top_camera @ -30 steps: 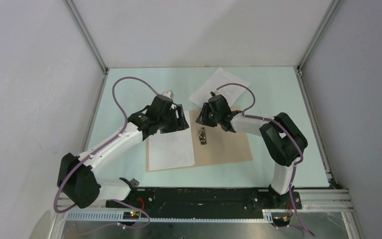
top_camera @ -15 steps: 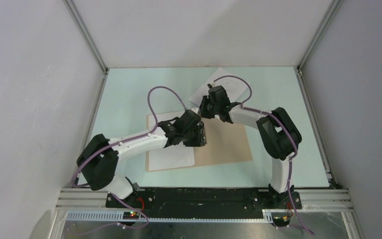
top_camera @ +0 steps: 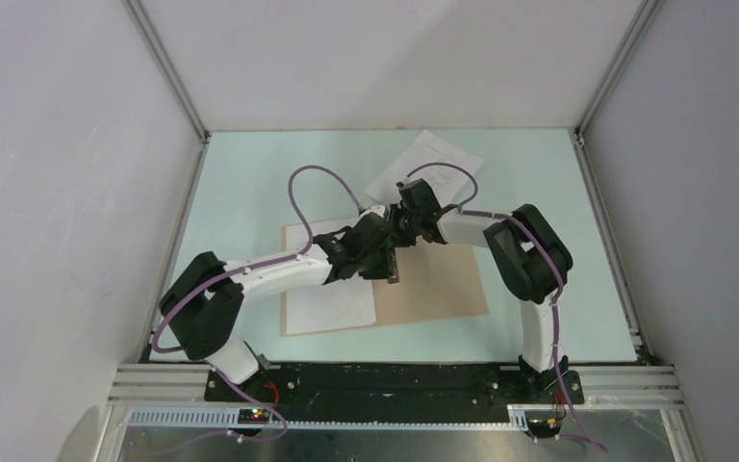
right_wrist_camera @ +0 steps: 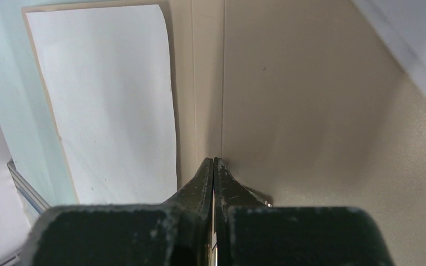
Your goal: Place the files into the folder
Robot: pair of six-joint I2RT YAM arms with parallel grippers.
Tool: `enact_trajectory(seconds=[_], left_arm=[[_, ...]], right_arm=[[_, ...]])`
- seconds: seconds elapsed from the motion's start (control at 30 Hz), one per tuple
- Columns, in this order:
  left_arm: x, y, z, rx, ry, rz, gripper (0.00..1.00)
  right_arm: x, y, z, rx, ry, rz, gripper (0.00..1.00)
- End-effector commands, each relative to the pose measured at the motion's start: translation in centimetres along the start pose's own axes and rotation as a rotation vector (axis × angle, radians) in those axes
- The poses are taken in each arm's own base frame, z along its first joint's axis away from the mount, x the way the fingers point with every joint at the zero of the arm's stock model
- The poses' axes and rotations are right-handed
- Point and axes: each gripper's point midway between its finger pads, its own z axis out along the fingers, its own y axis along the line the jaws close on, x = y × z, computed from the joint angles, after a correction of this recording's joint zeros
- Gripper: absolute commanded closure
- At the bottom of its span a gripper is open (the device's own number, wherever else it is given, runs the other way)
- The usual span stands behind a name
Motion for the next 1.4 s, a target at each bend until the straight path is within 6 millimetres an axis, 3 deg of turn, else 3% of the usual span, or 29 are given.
enact_trajectory(seconds=[0.0,0.27,0.37,0.43,0.53,0.67,0.77,0.8,0.9,0.97,1.13,1.23,1.37], left_arm=[[-2.6,-1.3,-0.4,0.018,-0.092,-0.016,0.79],[-2.3,-1.2,-0.8,0.026,-0.087,-0.026,0.8],[-2.0,-0.9,-1.0,0.028,-0.082,-0.029,0.8],[-2.0,-1.0,-1.4,0.038,-0.086,-0.025,0.8],[-3.3,-1.6,-3.3,0.067,-0.138,-0.02,0.77],[-5.4,-0.1,-5.9,0.044,-0.221,-0.067,0.69],[-6.4,0.9,-6.6,0.045,-0.238,-0.105,0.63],[-6.8,1.4,-6.6,0.042,-0.237,-0.122,0.62],[-7.6,2.6,-6.6,0.036,-0.238,-0.163,0.62],[-8.1,3.4,-6.9,0.033,-0.249,-0.186,0.62],[-9.5,5.4,-8.1,0.036,-0.275,-0.248,0.62],[-10.4,6.2,-8.7,0.033,-0.294,-0.267,0.62],[-10.7,6.4,-9.1,0.035,-0.3,-0.27,0.62]], right_arm=[[3.6,0.1,-1.2,-0.013,0.079,-0.02,1.0],[8.3,0.1,-2.5,-0.02,0.146,-0.007,1.0],[8.7,0.7,-3.2,-0.033,0.14,0.008,1.0],[8.0,1.0,-3.7,-0.04,0.116,0.009,0.97],[5.8,1.3,-4.9,-0.051,0.055,0.009,0.76],[1.9,2.9,-8.8,-0.083,-0.079,-0.015,0.59],[0.8,3.6,-11.6,-0.088,-0.156,-0.033,0.58],[0.9,3.9,-12.9,-0.101,-0.18,-0.041,0.64],[3.1,5.0,-15.3,-0.113,-0.214,-0.099,0.81],[6.4,4.3,-15.7,-0.09,-0.175,-0.14,0.89],[13.2,5.8,-16.4,-0.149,-0.1,-0.209,0.96],[15.3,5.3,-15.5,-0.135,-0.08,-0.204,0.99],[15.6,5.9,-13.5,-0.173,-0.083,-0.197,1.0]])
